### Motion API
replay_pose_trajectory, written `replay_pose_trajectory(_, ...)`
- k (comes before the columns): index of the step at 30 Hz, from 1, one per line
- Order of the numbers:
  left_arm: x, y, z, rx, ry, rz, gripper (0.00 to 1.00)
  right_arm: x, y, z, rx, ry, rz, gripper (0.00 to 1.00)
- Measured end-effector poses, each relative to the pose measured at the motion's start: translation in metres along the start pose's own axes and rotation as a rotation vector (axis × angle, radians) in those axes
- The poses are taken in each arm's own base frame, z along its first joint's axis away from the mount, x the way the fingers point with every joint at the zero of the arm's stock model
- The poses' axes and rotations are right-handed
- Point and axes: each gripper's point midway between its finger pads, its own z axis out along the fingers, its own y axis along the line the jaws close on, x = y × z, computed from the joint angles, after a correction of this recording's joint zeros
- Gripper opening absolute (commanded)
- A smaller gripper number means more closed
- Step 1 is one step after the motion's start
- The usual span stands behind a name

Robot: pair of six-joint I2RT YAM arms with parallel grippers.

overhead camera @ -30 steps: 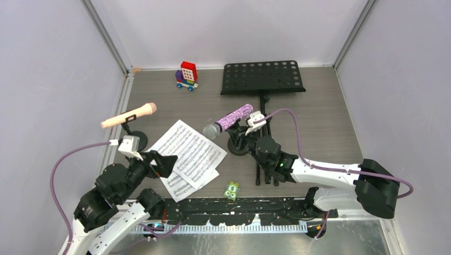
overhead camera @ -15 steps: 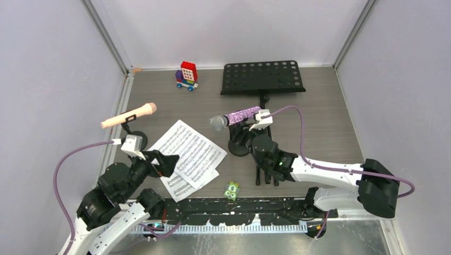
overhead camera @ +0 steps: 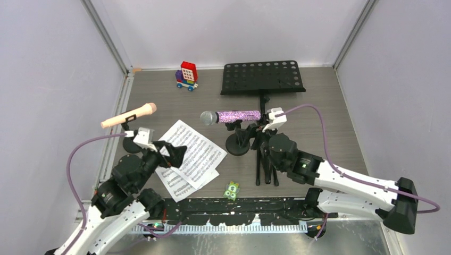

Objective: Pack up the instrument practice props

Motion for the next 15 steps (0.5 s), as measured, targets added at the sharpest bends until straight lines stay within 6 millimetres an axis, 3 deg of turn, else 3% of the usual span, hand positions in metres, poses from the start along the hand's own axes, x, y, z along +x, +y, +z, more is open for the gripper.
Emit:
replay_pose_trajectory(5,0.005,-0.003,0.025,-0.019,0.018,0.035,1.0,-0.004,-0.005,-0.027,-0.095,0.01,-0.108,0.79)
replay_pose_trajectory(8,0.009,-0.004,0.032,-0.011,-0.002,0.026,1.0,-0.005,-0.009,-0.036,-0.162,-0.017,-0.269,0.82)
replay_pose_trajectory(12,0.018,-0.003,0.038,0.002,-0.035,-0.007,1.0,-0.007,-0.006,-0.033,-0.222,-0.045,-0.503,0.85)
replay_pose_trajectory(15,0.029,-0.002,0.042,0.014,-0.045,-0.025,1.0,0.007,0.002,-0.022,-0.296,-0.034,-0.759,0.86)
